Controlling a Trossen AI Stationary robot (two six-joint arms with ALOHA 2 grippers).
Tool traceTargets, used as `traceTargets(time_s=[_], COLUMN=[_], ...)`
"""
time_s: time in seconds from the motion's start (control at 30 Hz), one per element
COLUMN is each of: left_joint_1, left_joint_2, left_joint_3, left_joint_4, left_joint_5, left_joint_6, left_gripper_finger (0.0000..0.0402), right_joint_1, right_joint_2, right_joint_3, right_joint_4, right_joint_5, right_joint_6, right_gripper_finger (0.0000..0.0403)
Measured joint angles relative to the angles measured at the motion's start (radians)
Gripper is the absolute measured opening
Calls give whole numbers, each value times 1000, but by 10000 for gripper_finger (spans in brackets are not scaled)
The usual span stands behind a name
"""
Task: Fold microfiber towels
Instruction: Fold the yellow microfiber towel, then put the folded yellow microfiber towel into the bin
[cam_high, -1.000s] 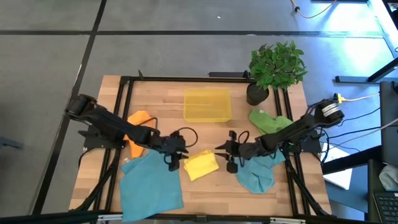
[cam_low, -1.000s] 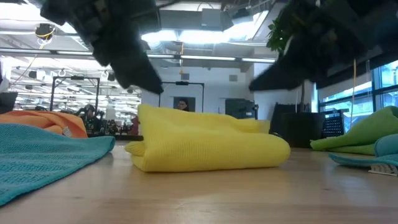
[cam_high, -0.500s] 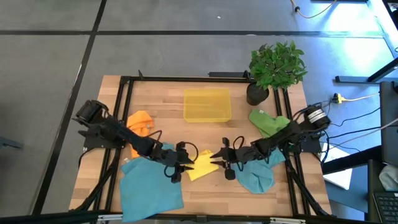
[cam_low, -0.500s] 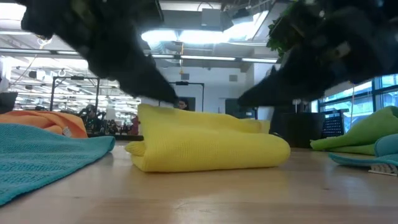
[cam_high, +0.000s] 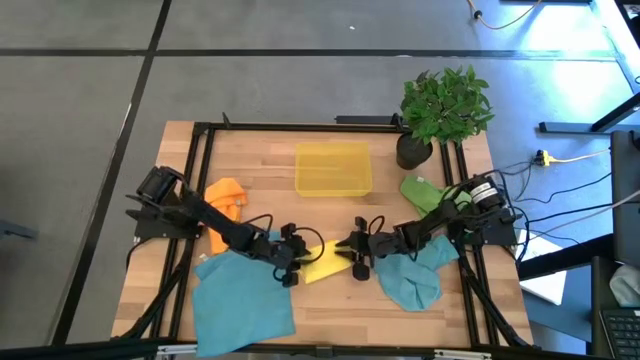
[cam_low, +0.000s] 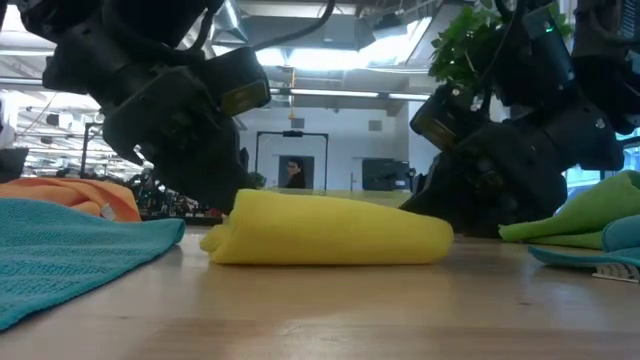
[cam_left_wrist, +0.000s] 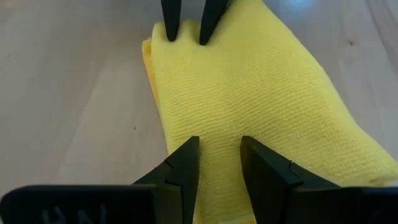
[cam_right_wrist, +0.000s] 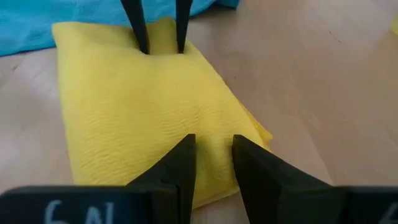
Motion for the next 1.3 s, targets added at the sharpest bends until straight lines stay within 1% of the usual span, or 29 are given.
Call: traceTargets(time_s=[0.13, 0.27, 0.47, 0.63, 0.73, 0.83, 0.93, 1.03, 1.13, 1.2, 1.3], left_joint_1=[10, 13, -16, -45, -57, -63, -56, -36, -6, 16, 56], left_joint_2=[-25, -92, -199, -218, -210, -205, -205, -205, -206, -206, -206], left_joint_3=[0, 0, 0, 1, 1, -1, 0, 0, 0, 0, 0], left_joint_4=[-6, -31, -57, -42, -25, 12, 101, 212, 282, 319, 338], left_joint_5=[0, -5, -65, -123, -138, -151, -151, -151, -124, -100, -92], left_joint_6=[26, 53, 104, 107, 106, 118, 163, 259, 327, 350, 362], left_gripper_finger=[109, 109, 109, 109, 109, 109, 109, 109, 109, 109, 109], right_joint_1=[-1, -1, 9, 70, 111, 142, 153, 152, 153, 153, 153], right_joint_2=[-26, -91, -200, -216, -213, -212, -212, -212, -212, -212, -212], right_joint_3=[0, 0, 0, 12, 30, 43, 51, 52, 52, 52, 52], right_joint_4=[7, -2, -70, -73, -84, -90, -96, -107, -105, -105, -104], right_joint_5=[0, 1, 1, -45, -45, -35, 51, 82, 81, 80, 72], right_joint_6=[-25, -72, -103, -183, -219, -251, -271, -284, -290, -303, -306], right_gripper_finger=[110, 110, 110, 115, 135, 170, 209, 239, 254, 256, 257])
